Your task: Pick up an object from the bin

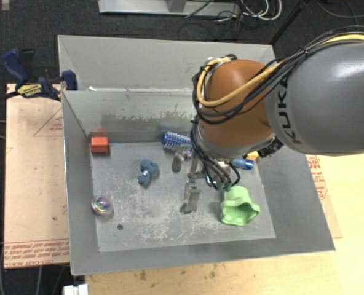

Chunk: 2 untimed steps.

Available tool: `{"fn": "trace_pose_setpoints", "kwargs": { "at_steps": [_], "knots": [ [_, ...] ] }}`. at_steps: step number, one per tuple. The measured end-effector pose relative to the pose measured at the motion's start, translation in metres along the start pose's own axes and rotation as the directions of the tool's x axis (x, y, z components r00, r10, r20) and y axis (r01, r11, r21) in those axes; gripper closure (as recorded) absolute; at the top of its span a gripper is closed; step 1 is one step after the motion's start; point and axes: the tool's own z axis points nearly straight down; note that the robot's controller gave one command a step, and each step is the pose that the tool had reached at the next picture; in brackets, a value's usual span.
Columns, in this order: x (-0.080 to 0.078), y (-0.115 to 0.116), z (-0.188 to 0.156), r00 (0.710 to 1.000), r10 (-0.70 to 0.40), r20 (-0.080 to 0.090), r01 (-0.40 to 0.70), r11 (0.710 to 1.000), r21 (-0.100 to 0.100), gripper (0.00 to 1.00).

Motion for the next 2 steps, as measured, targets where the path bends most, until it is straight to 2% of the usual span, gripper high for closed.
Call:
{"fn": "trace_pose_setpoints", "kwargs": {
  "at_steps": [1,2],
  "knots": [
    [-0.119,-0.019,0.046,0.984,-0.177,0.011,0.177,0.984,0.002,0.0],
    [-0.117,-0.043,0.097,0.988,-0.157,0.009,0.157,0.988,0.0,0.0]
  ]
}}
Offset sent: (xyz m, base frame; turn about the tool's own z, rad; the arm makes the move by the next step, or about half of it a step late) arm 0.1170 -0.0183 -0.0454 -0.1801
